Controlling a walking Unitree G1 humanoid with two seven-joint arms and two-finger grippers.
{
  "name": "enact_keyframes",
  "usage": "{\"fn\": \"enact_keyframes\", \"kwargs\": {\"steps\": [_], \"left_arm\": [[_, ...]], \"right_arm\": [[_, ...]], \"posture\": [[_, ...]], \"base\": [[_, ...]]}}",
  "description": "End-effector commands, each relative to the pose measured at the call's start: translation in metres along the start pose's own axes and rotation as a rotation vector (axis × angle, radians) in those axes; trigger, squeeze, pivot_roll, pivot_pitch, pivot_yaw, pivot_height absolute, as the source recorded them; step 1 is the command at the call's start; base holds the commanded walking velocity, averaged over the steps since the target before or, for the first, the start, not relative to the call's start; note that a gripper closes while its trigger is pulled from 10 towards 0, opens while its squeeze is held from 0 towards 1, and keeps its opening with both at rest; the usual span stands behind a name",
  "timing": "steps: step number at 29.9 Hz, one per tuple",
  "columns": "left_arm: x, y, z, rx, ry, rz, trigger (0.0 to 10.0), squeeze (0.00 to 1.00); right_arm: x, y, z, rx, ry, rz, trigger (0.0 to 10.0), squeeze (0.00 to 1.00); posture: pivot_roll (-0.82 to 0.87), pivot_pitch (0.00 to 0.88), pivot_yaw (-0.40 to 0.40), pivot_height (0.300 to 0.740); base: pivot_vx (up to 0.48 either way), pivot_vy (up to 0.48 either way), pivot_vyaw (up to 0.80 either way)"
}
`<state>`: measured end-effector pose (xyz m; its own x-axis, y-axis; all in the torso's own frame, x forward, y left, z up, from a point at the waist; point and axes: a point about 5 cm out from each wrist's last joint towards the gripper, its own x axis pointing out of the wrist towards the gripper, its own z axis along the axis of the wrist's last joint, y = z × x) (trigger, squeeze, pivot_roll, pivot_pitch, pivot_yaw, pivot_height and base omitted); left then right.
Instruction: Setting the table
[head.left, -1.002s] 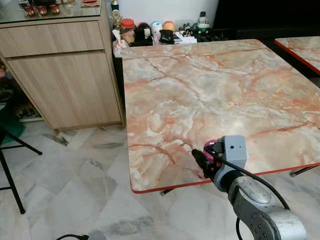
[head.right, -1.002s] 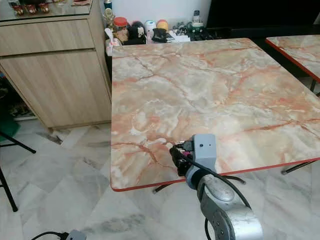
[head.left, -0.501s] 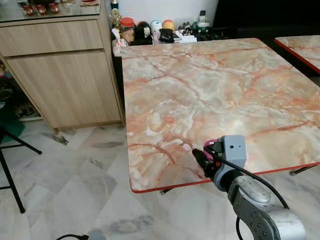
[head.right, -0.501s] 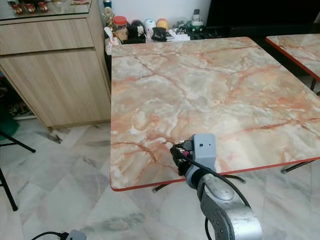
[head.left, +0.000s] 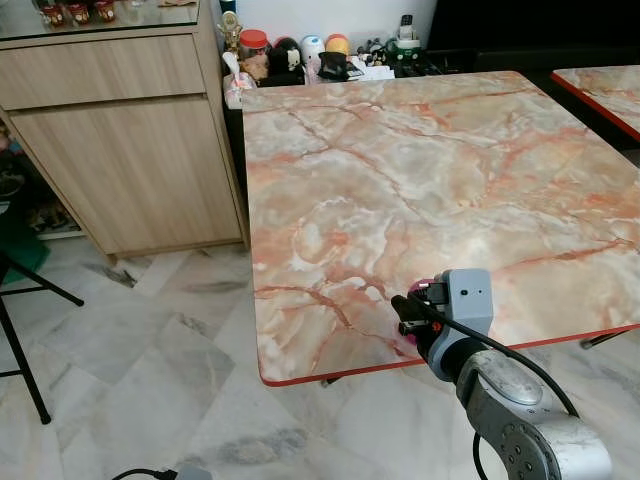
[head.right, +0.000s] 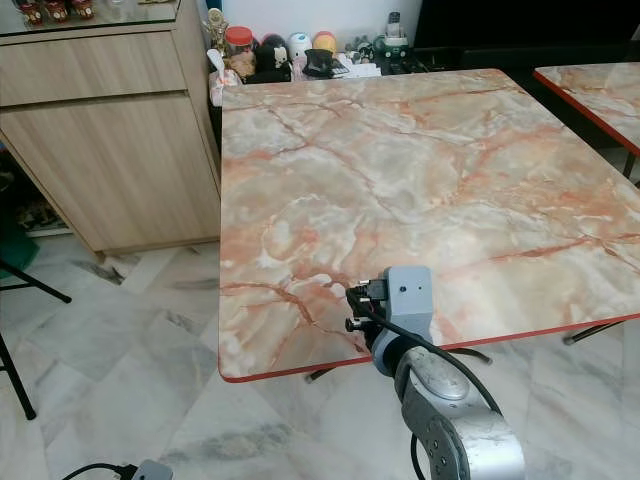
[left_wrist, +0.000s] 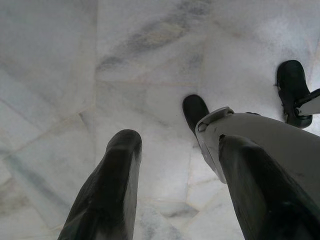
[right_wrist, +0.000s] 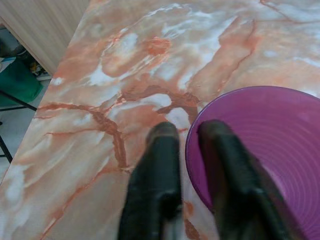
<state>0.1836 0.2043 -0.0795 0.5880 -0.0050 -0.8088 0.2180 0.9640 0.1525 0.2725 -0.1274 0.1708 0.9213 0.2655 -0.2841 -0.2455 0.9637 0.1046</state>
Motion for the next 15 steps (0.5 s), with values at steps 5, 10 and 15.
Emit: {"fn": "enact_keyframes", "kwargs": {"steps": [5, 10, 15], "left_arm": [[-0.0023, -0.0005, -0.0125, 0.002, 0.048, -0.003, 10.0, 0.0], [-0.0023, -0.0007, -0.0127, 0.002, 0.049, -0.004, 10.0, 0.0], [-0.0024, -0.0009, -0.0131, 0.001, 0.051, -0.007, 10.0, 0.0]], "right_arm": [[0.0008, -0.0004, -0.0023, 0.0, 0.013, 0.004, 0.0, 0.0], [0.0008, -0.0007, -0.003, 0.001, 0.016, 0.004, 0.0, 0.0], [0.001, -0.0009, -0.0043, 0.001, 0.021, 0.006, 0.0, 0.0]], "posture": [[-0.05, 0.183, -0.011, 0.74], [-0.05, 0.183, -0.011, 0.74], [-0.05, 0.183, -0.011, 0.74]], "base": [[0.0, 0.0, 0.0], [0.0, 0.0, 0.0], [0.0, 0.0, 0.0]]}}
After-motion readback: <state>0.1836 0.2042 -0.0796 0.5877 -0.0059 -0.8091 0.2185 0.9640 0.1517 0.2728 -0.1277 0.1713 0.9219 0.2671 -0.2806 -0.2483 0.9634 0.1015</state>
